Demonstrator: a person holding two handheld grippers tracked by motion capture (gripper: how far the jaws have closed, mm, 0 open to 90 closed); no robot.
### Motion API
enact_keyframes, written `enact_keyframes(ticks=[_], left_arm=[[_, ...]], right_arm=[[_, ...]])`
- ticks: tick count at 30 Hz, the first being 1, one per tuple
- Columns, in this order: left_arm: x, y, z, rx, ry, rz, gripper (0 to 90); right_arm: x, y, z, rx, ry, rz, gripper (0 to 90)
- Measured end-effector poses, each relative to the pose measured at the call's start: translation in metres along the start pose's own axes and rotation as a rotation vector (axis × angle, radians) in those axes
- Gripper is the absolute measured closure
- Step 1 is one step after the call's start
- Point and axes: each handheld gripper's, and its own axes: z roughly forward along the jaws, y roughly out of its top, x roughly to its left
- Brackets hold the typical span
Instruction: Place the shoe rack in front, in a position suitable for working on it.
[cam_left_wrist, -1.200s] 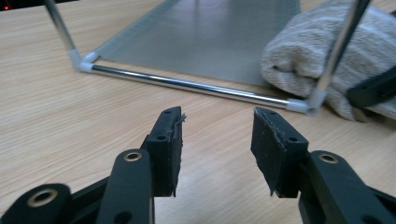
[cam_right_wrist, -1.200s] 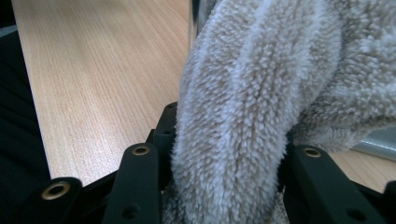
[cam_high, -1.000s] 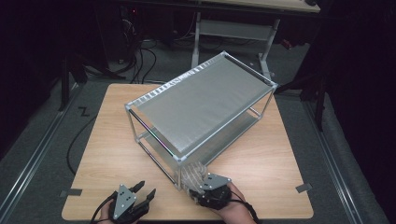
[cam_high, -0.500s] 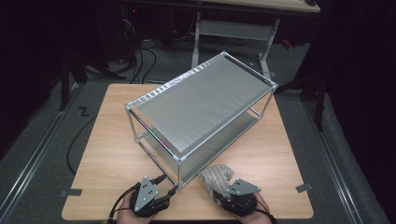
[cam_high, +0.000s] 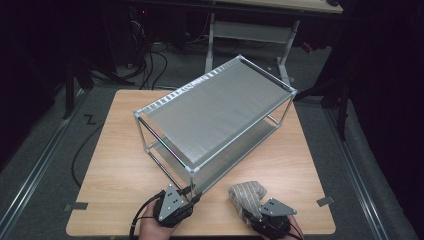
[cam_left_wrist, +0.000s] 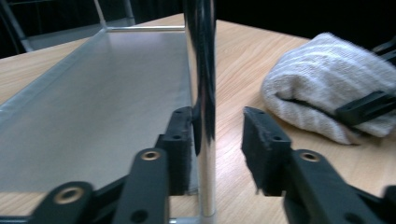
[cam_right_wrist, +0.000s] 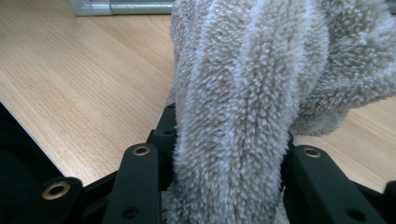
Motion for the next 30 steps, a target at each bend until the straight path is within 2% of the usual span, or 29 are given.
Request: enact_keyframes(ticks=[2,4,8,12,17,21,24,26,30], left_arm=[[0.001,0.0,-0.001,0.005,-0.01,0.0,79.0],[0.002,0.001,-0.002,0.012,-0.021,-0.012,79.6],[-0.003,-0.001,-0.006,0.01,-0.052,-0.009,79.9],[-0.012,-0.003,-0.017,0.016,-0.069,0.025,79.4],[-0.027,-0.008,-0.036,0.024,-0.083,0.044,79.0],[-0.036,-0.012,-0.05,0.029,-0.081,0.055,78.8],[-0.039,-0.014,-0.059,0.039,-0.063,0.057,78.7],[-0.039,-0.017,-0.064,0.039,-0.054,0.046,78.7],[-0.038,-0.02,-0.073,0.045,-0.031,0.041,78.8]], right_arm=[[0.0,-0.001,0.0,-0.001,-0.002,0.002,60.1],[-0.001,0.0,0.0,-0.003,-0.002,0.004,60.1],[-0.002,0.002,0.001,-0.012,0.002,0.003,60.1],[-0.005,0.012,0.005,-0.043,0.0,-0.004,60.2],[-0.009,0.033,0.017,-0.085,-0.006,-0.023,60.2],[-0.015,0.052,0.034,-0.097,-0.002,-0.034,60.1],[-0.021,0.065,0.051,-0.089,0.002,-0.036,60.1],[-0.025,0.072,0.065,-0.066,-0.013,-0.041,60.1],[-0.029,0.077,0.09,0.006,0.0,-0.028,60.0]])
